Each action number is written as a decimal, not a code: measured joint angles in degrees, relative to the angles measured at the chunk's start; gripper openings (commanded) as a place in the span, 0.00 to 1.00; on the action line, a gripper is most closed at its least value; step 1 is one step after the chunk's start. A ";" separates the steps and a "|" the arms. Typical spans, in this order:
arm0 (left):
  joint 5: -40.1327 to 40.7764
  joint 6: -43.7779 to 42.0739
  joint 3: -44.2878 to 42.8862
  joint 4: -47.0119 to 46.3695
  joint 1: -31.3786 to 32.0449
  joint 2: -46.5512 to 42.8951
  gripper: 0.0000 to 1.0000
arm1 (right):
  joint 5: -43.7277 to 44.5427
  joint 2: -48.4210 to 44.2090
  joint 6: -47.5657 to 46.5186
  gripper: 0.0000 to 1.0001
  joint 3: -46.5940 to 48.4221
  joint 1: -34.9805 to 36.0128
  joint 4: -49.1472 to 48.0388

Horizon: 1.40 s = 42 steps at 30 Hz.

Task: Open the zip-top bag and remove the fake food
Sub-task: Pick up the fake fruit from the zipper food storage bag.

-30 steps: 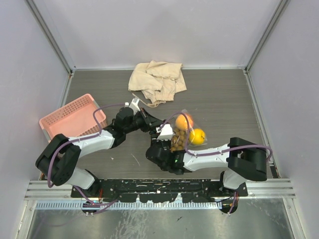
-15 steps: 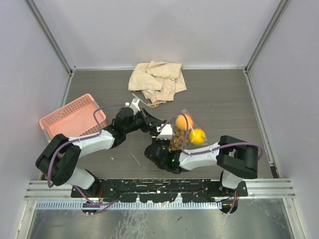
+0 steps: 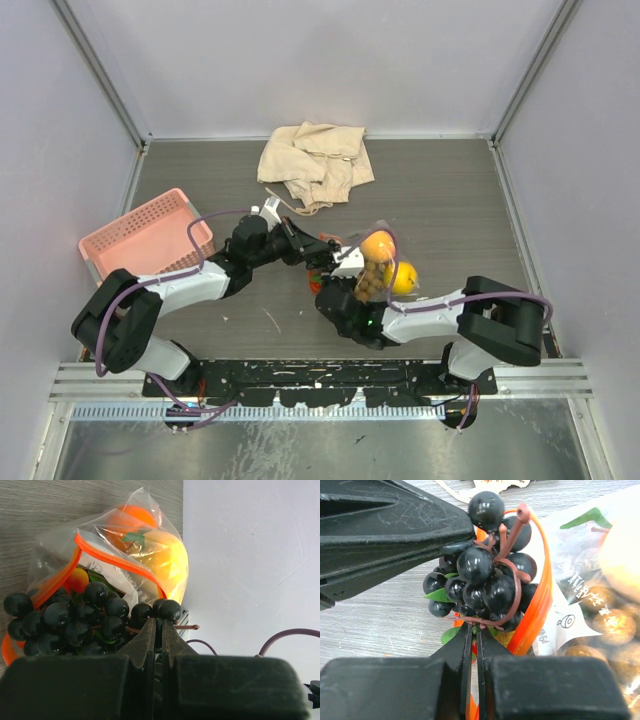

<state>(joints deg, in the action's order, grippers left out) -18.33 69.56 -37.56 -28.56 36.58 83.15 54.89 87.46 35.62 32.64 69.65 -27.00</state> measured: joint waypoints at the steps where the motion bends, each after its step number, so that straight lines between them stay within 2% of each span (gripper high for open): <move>1: -0.02 0.00 0.00 0.00 -0.04 0.00 0.00 | -0.52 -1.36 -0.37 0.01 -0.90 0.02 -0.22; 12: -1.25 -0.28 0.00 0.57 -5.22 -1.64 0.00 | -5.49 -13.88 -3.28 0.01 -6.80 0.00 0.39; 25: -1.90 -3.21 0.11 6.32 -9.09 -10.05 0.00 | -6.36 -19.61 -3.82 0.01 -10.08 -0.02 2.97; 34: -2.21 -7.41 0.11 14.49 -12.68 -21.20 0.00 | -5.70 -19.61 -3.06 0.01 -10.08 -0.13 6.05; 42: -2.67 -13.57 -1.90 26.62 -20.79 -28.50 0.00 | -5.62 -19.61 -2.47 0.01 -10.05 -0.15 7.21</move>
<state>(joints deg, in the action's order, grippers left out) -20.99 55.99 -39.46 -1.93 15.79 54.65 49.28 67.85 33.15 22.59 69.49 -19.79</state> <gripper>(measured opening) 0.037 0.089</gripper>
